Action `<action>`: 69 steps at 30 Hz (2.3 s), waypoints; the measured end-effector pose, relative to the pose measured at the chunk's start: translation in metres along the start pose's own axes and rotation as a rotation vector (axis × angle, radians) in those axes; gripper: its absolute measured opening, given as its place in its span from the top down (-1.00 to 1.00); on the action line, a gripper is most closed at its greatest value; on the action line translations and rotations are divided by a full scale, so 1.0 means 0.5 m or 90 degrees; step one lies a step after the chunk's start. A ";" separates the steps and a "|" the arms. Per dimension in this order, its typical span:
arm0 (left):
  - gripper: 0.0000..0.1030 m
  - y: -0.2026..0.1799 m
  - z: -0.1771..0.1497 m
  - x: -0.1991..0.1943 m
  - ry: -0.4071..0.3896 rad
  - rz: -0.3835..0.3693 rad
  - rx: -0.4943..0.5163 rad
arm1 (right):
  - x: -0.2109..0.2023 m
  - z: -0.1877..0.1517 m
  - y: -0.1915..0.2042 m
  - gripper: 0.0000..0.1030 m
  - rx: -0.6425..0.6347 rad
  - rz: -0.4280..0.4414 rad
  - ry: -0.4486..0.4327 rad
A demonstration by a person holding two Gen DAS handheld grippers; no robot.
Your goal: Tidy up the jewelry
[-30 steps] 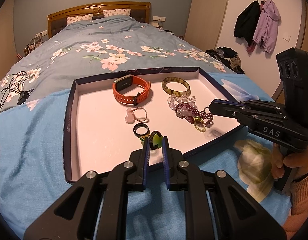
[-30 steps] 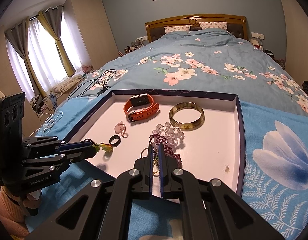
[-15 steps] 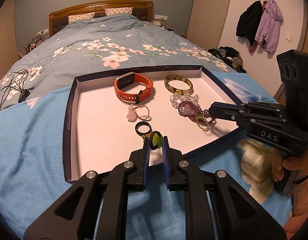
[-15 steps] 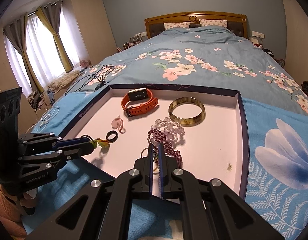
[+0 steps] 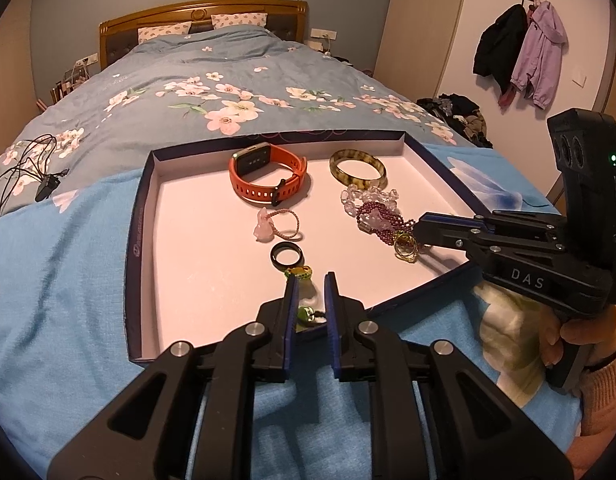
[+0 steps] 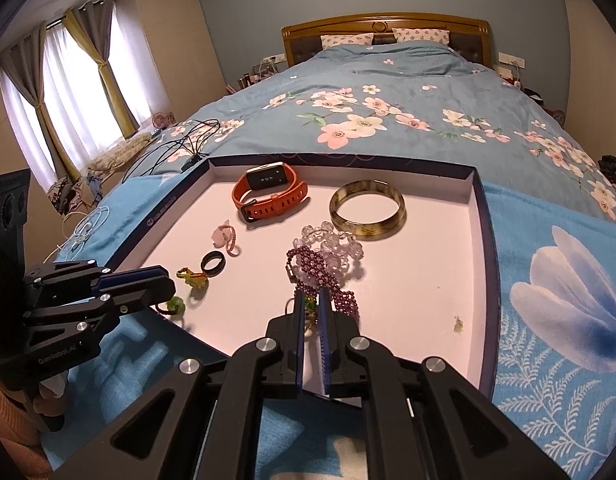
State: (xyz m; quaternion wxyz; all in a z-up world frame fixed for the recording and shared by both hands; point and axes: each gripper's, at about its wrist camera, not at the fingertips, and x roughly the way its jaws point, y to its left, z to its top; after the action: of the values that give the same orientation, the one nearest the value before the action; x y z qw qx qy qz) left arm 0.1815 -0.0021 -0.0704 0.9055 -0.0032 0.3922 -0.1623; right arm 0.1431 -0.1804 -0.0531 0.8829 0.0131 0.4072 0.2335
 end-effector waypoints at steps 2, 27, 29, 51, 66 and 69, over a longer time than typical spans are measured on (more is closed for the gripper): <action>0.33 -0.001 -0.001 -0.006 -0.006 0.001 -0.001 | -0.006 -0.002 0.001 0.71 0.003 0.002 -0.006; -0.90 -0.055 -0.084 -0.277 -0.339 0.115 -0.019 | -0.273 -0.089 0.077 -0.87 -0.025 -0.130 -0.375; -0.90 -0.062 -0.088 -0.288 -0.346 0.124 -0.014 | -0.275 -0.094 0.085 -0.87 -0.033 -0.131 -0.373; -0.90 -0.104 -0.123 -0.371 -0.418 0.189 0.009 | -0.309 -0.125 0.110 -0.87 -0.037 -0.129 -0.404; -0.90 -0.106 -0.127 -0.376 -0.439 0.212 0.007 | -0.311 -0.125 0.107 -0.87 -0.031 -0.131 -0.414; -0.90 -0.108 -0.126 -0.373 -0.438 0.215 0.008 | -0.312 -0.124 0.106 -0.87 -0.030 -0.131 -0.415</action>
State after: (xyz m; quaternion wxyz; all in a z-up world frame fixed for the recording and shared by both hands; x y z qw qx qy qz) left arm 0.0019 0.0097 0.0252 0.9981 0.0125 0.0596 -0.0028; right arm -0.0106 -0.2097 0.0281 0.9856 0.0252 0.0975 0.1362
